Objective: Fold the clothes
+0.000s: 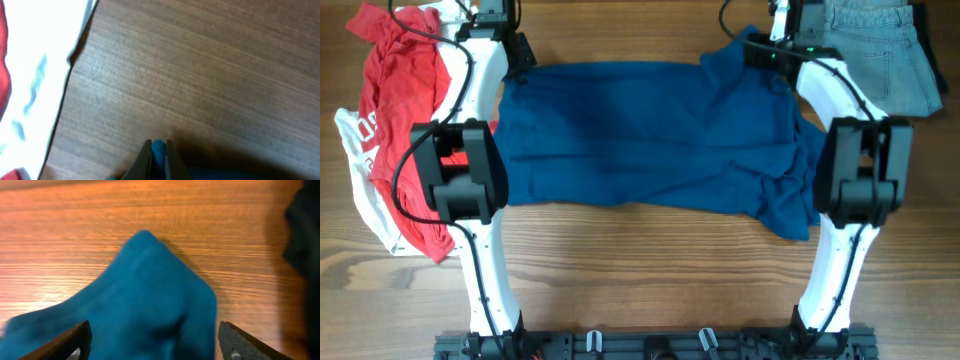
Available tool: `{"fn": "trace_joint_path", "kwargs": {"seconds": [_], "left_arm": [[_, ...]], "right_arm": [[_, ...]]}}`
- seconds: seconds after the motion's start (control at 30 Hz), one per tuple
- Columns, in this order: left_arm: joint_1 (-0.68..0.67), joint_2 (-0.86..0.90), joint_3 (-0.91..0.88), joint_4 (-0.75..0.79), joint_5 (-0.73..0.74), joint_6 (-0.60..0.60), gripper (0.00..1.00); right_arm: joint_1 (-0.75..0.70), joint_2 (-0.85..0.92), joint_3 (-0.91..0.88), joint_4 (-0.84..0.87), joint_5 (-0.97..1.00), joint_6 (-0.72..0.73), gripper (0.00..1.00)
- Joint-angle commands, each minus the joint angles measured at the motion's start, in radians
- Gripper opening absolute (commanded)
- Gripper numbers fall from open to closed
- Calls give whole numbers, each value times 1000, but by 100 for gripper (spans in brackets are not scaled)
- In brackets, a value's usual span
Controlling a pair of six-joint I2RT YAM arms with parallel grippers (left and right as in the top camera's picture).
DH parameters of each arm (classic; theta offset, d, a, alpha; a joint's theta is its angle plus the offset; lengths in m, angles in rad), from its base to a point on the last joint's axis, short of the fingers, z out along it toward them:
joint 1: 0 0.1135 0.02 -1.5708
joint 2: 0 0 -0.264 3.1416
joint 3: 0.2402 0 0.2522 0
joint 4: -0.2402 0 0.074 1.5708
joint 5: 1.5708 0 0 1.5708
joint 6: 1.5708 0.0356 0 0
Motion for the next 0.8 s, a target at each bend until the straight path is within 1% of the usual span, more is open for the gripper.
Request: {"fn": "trace_joint_path", "kwargs": {"seconds": [0.0, 0.2, 0.3, 0.47, 0.77], "left_arm": [[-11, -26, 4, -22, 7, -22, 4], [-26, -26, 4, -27, 7, -22, 4], [-26, -26, 4, -34, 6, -21, 4], [-26, -26, 4, -40, 6, -21, 4], [-26, -26, 4, -44, 6, -21, 4]], "right_arm": [[2, 39, 7, 60, 11, 16, 82], [-12, 47, 7, 129, 14, 54, 82], [-25, 58, 7, 166, 14, 84, 79], [-33, 97, 7, 238, 6, 83, 79], [-33, 149, 7, 293, -32, 85, 79]]}}
